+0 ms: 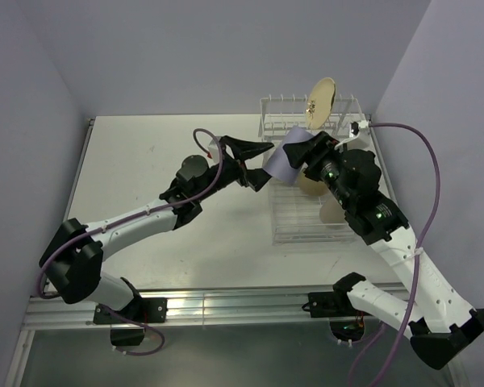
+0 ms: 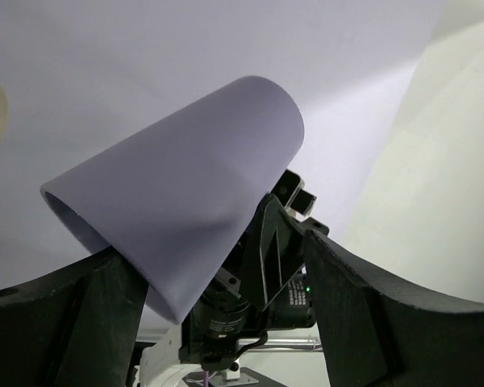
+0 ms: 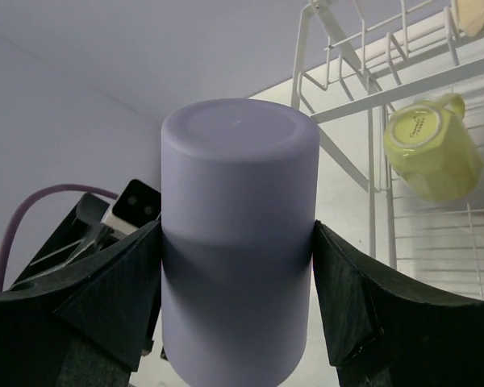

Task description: Load the mixed dishes into the dish rack

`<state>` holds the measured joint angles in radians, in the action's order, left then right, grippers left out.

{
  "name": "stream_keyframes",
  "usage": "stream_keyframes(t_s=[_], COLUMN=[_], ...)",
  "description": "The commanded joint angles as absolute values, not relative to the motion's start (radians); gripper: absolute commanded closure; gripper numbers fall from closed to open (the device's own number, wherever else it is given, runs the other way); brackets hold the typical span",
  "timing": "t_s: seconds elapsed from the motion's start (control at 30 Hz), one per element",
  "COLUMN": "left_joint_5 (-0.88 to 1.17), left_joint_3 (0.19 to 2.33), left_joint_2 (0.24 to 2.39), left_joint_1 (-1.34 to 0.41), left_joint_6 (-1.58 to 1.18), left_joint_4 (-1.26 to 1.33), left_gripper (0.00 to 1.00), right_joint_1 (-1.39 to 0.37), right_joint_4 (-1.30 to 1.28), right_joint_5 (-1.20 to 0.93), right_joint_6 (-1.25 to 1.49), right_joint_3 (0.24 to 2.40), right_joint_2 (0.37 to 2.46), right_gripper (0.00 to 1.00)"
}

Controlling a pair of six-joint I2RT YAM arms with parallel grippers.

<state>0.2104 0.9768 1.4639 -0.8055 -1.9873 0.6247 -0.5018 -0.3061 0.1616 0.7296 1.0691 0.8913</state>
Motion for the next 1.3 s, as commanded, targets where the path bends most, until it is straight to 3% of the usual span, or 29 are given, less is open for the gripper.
stream_keyframes(t_s=[0.0, 0.13, 0.27, 0.33, 0.37, 0.4, 0.5, 0.83, 1.27], left_joint_5=[0.169, 0.155, 0.161, 0.170, 0.170, 0.175, 0.186, 0.342, 0.609], left_joint_3=[1.040, 1.040, 1.029, 1.009, 0.999, 0.977, 0.934, 0.861, 0.913], left_joint_2=[1.477, 1.483, 1.483, 1.473, 1.468, 1.462, 1.436, 1.446, 1.511], left_joint_1=[-0.810, -0.813, -0.815, -0.813, -0.813, -0.813, -0.815, -0.811, -0.810], left_joint_6=[-2.172, -2.175, -2.177, -2.181, -2.183, -2.189, -2.189, -2.194, -2.178], left_joint_4=[0.719, 0.747, 0.779, 0.799, 0.819, 0.827, 0.859, 1.099, 1.213], left_gripper=[0.22, 0.33, 0.55, 0.74, 0.79, 0.86, 1.00, 1.00, 1.00], right_joint_1=[-0.509, -0.509, -0.509, -0.509, -0.509, -0.508, -0.502, -0.445, -0.426], right_joint_4=[-0.216, -0.224, -0.253, -0.270, -0.287, -0.291, -0.347, -0.440, -0.525], right_joint_5=[0.118, 0.085, 0.057, 0.055, 0.055, 0.049, 0.034, -0.205, -0.518], right_joint_6=[0.752, 0.755, 0.750, 0.741, 0.729, 0.721, 0.703, 0.686, 0.658], right_joint_3=[1.037, 1.013, 1.005, 1.011, 1.012, 1.017, 1.055, 1.196, 1.249], right_joint_2=[0.850, 0.821, 0.795, 0.769, 0.759, 0.746, 0.741, 0.764, 0.758], right_gripper=[0.54, 0.54, 0.50, 0.44, 0.41, 0.31, 0.18, 0.10, 0.16])
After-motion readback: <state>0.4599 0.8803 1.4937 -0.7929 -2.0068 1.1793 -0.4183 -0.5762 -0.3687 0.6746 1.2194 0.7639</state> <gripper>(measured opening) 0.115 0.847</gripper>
